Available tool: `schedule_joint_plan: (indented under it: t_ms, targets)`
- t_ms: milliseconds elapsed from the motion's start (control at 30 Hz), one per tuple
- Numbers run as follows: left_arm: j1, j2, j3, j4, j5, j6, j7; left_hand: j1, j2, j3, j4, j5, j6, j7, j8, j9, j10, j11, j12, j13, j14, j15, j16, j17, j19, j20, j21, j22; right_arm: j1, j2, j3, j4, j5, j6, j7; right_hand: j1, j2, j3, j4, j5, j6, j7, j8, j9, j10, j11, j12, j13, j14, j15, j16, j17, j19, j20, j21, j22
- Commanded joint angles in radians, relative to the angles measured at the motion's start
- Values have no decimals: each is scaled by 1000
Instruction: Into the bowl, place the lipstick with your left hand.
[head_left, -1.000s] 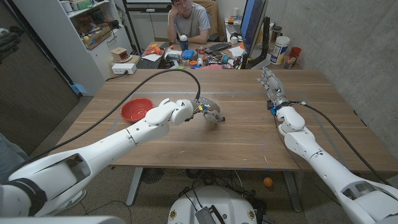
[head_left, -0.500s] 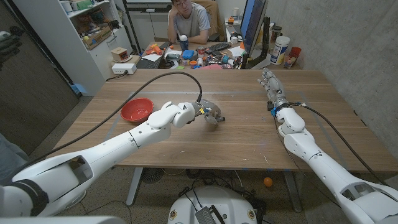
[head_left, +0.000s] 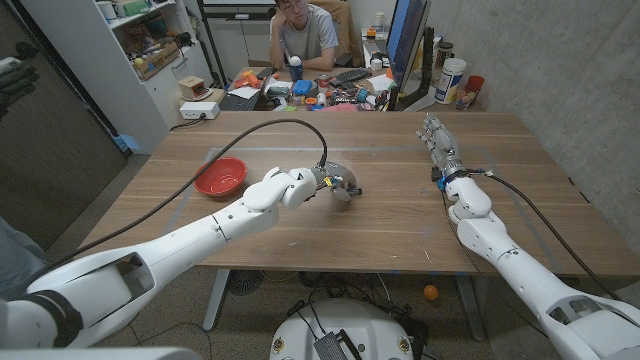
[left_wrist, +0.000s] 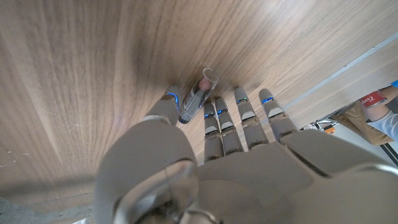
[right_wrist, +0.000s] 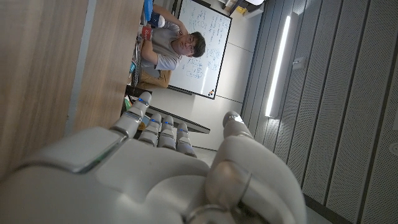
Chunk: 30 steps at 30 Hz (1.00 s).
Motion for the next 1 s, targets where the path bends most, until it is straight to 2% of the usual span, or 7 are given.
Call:
schedule_joint_plan:
  t_ms: [33,200,400,667,867,967,1000]
  targets:
    - [16,-15,14,-1,28,44,12,34,-2,-11,-1,1,58,-6,17,6,119,-65,18,15,74,-21,22,4,40,-20,16,6,-8,5,7,23,19,10,18,-6,-6,-3,-1,4,4,-4,2,2,3,2,0,5,7,4,1,6,7,4,-3,2]
    - [21,-19,19,-6,42,59,21,51,-1,-16,0,2,73,-6,19,6,129,-42,15,15,102,-24,30,4,58,-23,20,6,-8,8,9,34,29,18,32,-6,-7,-4,-1,4,3,-5,2,2,3,3,0,5,8,4,1,6,7,4,-3,2]
    - [18,-30,33,-7,71,76,17,52,-1,-21,3,2,80,-7,21,6,132,-39,14,16,96,-19,26,4,60,-15,20,7,-2,17,12,57,39,37,55,-8,-9,-6,-1,4,1,-6,1,2,4,3,0,5,8,4,0,6,8,4,-3,2]
    - [11,-50,78,-3,177,111,6,67,9,-27,5,5,121,-11,32,7,165,-48,20,18,123,-23,34,5,70,-14,22,7,7,39,15,103,57,69,84,-10,-11,-9,-1,4,1,-6,1,2,3,3,-1,5,10,4,0,7,8,4,-3,2]
    - [13,-66,117,40,281,121,52,86,15,-28,2,8,145,-13,38,7,197,-53,27,20,140,-29,38,5,78,-14,23,8,7,53,19,124,68,92,99,-11,-13,-11,-1,4,1,-6,1,2,4,3,-1,5,10,4,0,7,9,4,-3,2]
    - [29,-68,112,46,290,126,94,135,32,-21,-6,13,188,-18,49,6,237,-68,32,22,184,-56,51,5,105,-22,32,8,2,53,21,121,70,94,98,-12,-14,-12,-1,5,1,-6,1,2,2,4,-1,5,10,4,0,7,9,4,-3,2]
    - [30,-69,111,46,291,125,95,151,34,-20,-9,15,205,-21,54,6,253,-76,35,23,194,-54,53,4,116,-29,35,8,2,53,21,121,70,94,98,-12,-15,-12,-1,5,1,-6,1,2,2,4,-1,5,10,4,0,7,9,4,-3,2]
